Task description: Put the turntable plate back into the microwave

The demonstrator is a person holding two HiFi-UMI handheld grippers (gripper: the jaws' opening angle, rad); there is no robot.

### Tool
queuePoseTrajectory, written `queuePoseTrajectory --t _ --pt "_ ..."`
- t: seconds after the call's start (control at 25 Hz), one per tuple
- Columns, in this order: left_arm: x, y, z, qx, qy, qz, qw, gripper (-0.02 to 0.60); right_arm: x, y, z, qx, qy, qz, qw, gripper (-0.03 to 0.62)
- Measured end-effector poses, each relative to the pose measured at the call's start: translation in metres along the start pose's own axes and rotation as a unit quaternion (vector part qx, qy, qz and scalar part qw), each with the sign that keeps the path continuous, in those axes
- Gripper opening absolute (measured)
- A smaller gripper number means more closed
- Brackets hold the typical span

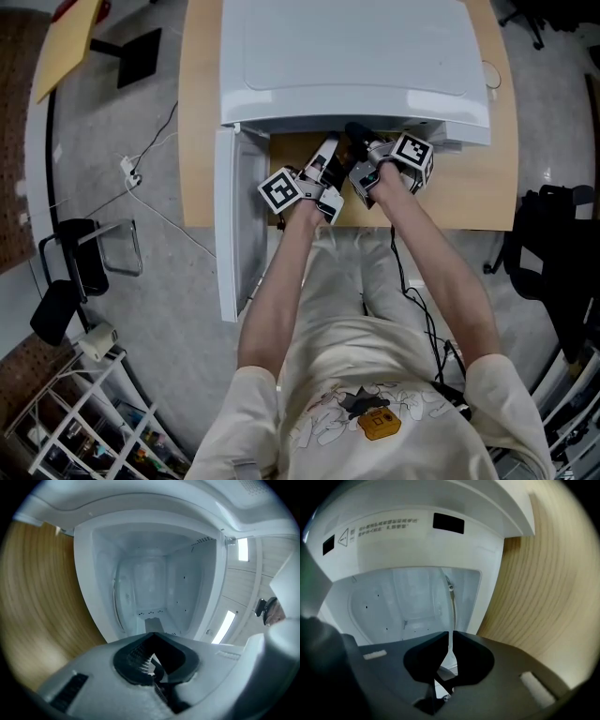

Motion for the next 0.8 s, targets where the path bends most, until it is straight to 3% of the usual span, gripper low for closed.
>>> queuePoseTrajectory --t 0.2,0.32,0.44,0.6,0.76,0.8 --pt "-0.012 -0.010 0.013 0.032 -0.047 -0.031 0.9979 -0.003 0.004 -0.003 0.007 0.005 -0.001 0.020 1.000 0.052" --pt "-0.017 -0.014 0.018 0.024 -0.052 -0.040 0.9976 -0.003 0.011 -0.008 0.004 0.003 0.005 0.017 1.000 0.052" --pt "-0.022 -0.020 0.018 0.040 -0.059 -0.046 0.9964 -0.003 0.016 -0.006 0.000 -0.001 0.010 0.039 0.999 0.038" --pt "-0.018 -0.010 0.019 -0.002 -0.042 -0.038 0.9984 -0.003 0.018 -0.007 0.002 -0.005 0.016 0.061 0.998 0.029" --pt "-0.019 -0.014 0.008 0.057 -0.056 -0.048 0.9956 -0.003 0.022 -0.014 -0.003 -0.018 0.034 0.062 0.997 0.023" --pt "-0.019 -0.014 0.006 0.055 -0.052 -0.048 0.9959 -0.003 0.024 -0.015 -0.004 -0.024 0.040 0.062 0.997 0.021"
Point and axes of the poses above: the fingertips, and each gripper's own axes: x forward along the fingers, y to its right, z out of its underside, the point moved 2 cm from there along -x, backward along the fingers, and after that the axes turned 3 degrees about z, right-handed, at the moved point
